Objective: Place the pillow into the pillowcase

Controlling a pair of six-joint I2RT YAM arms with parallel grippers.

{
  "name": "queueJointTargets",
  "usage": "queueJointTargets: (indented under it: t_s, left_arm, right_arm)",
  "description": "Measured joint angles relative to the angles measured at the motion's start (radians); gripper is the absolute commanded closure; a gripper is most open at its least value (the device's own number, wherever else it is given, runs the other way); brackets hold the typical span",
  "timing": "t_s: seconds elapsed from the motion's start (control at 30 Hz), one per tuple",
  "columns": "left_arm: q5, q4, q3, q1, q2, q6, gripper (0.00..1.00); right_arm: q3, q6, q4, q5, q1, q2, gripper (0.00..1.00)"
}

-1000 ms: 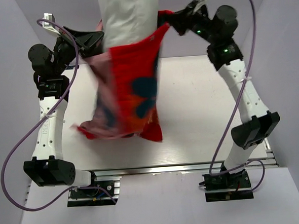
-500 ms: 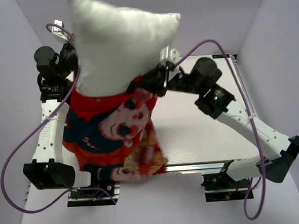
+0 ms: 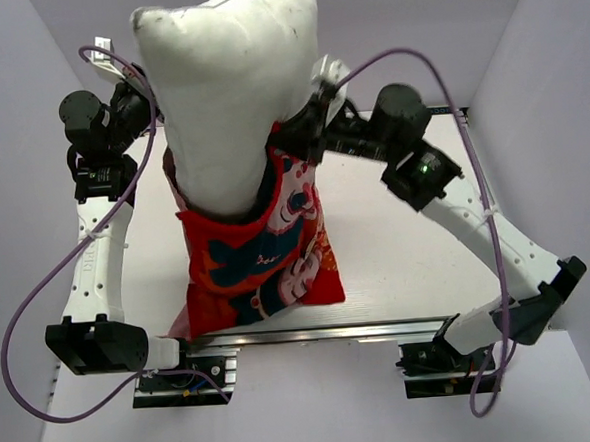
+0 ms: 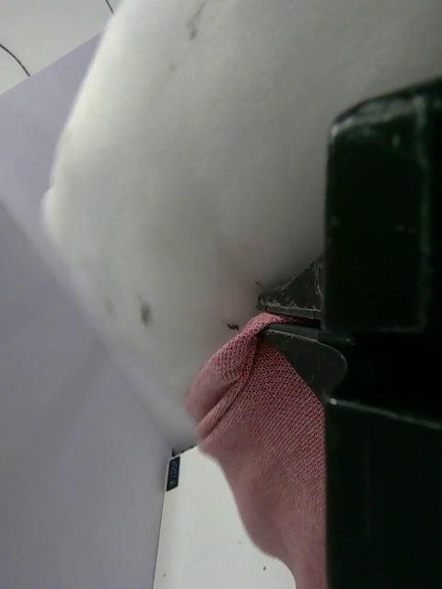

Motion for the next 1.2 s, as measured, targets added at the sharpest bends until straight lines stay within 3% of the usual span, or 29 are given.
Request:
queueJointTargets:
  t_s: [0.13, 0.2, 0.37, 0.43, 0.5, 0.6, 0.73, 0.83, 0.9, 1.0, 1.1, 1.13, 1.2]
  left_arm:
    - [0.014, 0.003, 0.012, 0.001, 0.0, -0.001, 1.0]
    - [0.031, 0.004, 0.013, -0.001, -0.003, -0.002, 1.0]
    - [0.001, -0.006, 0.026, -0.008, -0.005, 0.003, 1.0]
    - [-0.005, -0.008, 0.04, 0.0, -0.005, -0.001, 1.0]
    - [-0.002, -0.002, 0.061, -0.003, -0.005, -0.003, 1.0]
    - [0.01, 0.0, 0.075, -0.015, -0.013, -0.003, 1.0]
    - [0.043, -0.027, 0.074, 0.0, -0.02, -0.004, 1.0]
    - [0.021, -0.019, 0.076, 0.002, -0.035, 0.0, 1.0]
    - [0.016, -0.031, 0.076, -0.01, -0.039, 0.004, 1.0]
    - [-0.054, -0.026, 0.069, -0.003, -0.036, 0.007, 1.0]
    - [-0.071, -0.013, 0.053, 0.007, -0.039, 0.008, 1.0]
    - [-0.064, -0.008, 0.051, 0.005, -0.039, 0.008, 1.0]
    - [-0.038, -0.001, 0.047, 0.0, -0.039, 0.008, 1.0]
  right_arm:
    - [-0.076, -0.108, -0.019, 0.085, 0.202, -0.079, 1.0]
    - [-0.057, -0.129, -0.019, 0.093, 0.204, -0.077, 1.0]
    - [0.258, 0.017, 0.005, 0.096, -0.233, 0.162, 1.0]
    - [0.233, 0.058, 0.029, 0.129, -0.338, 0.186, 1.0]
    - [0.167, 0.108, 0.055, 0.109, -0.355, 0.182, 1.0]
    - [0.093, 0.097, 0.036, 0.062, -0.215, 0.144, 1.0]
    - [-0.022, -0.045, 0.023, 0.065, 0.136, 0.028, 1.0]
    - [0.009, -0.083, -0.013, 0.012, 0.195, -0.006, 1.0]
    - [0.161, 0.001, -0.075, -0.06, 0.109, 0.065, 1.0]
    - [0.482, 0.129, -0.067, -0.087, -0.158, 0.275, 1.0]
    - [0.44, 0.174, -0.069, -0.068, -0.313, 0.314, 1.0]
    - [0.406, 0.153, -0.094, -0.066, -0.312, 0.306, 1.0]
    - [0.29, 0.068, -0.164, -0.038, -0.187, 0.251, 1.0]
